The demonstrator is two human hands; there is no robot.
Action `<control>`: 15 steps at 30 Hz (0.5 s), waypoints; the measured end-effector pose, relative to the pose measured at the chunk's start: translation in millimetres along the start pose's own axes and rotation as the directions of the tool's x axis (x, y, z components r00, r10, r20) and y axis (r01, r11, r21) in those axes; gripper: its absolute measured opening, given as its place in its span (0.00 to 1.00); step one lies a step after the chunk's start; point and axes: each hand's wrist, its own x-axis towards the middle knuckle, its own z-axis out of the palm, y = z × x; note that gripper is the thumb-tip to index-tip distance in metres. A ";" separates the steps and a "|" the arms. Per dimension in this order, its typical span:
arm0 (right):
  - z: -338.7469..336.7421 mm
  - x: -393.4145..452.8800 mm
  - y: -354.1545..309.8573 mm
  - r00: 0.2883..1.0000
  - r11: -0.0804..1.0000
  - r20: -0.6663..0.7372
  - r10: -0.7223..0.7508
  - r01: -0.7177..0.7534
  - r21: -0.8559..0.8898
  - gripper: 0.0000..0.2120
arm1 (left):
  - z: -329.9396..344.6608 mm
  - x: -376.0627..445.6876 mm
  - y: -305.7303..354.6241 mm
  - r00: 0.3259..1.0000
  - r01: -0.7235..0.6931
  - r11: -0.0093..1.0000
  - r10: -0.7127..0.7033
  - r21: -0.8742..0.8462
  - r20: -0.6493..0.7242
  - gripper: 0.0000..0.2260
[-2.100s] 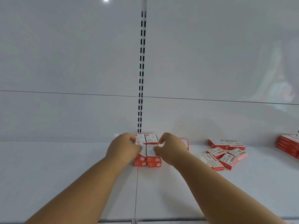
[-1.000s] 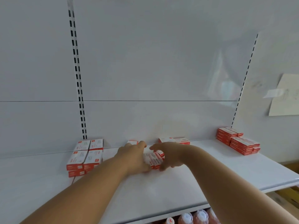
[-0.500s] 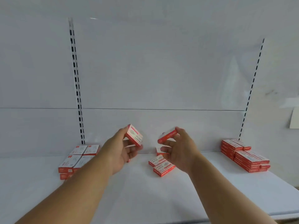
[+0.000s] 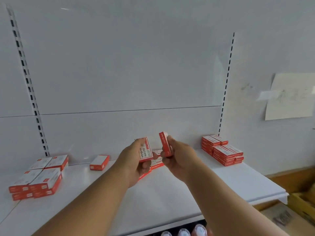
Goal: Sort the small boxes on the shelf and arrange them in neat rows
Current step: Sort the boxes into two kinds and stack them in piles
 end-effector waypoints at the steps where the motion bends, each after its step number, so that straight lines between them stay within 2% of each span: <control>1: -5.0 -1.7 -1.6 0.999 0.999 -0.019 -0.042 0.041 -0.025 0.09 | 5.4 2.6 -2.6 1.000 -0.002 1.000 0.002 0.017 0.020 0.13; 3: -16.1 -6.5 -6.6 0.993 0.994 -0.042 -0.106 0.105 -0.024 0.08 | 16.0 10.3 -6.5 0.998 -0.024 0.997 0.020 0.077 0.061 0.08; 7: -39.4 -20.0 -17.9 0.967 0.977 -0.157 -0.202 0.189 -0.096 0.09 | 37.1 28.5 -11.9 0.982 -0.104 0.967 0.064 0.234 0.176 0.10; 11: -67.4 -26.2 -33.0 0.903 0.930 -0.309 -0.298 0.202 -0.308 0.05 | 60.3 39.2 -19.0 0.944 -0.241 0.902 0.131 0.359 0.304 0.11; 15: -101.2 -27.9 -42.5 0.831 0.863 -0.371 -0.415 0.230 -0.450 0.05 | 83.1 37.6 -30.1 0.920 -0.267 0.896 0.128 0.355 0.370 0.12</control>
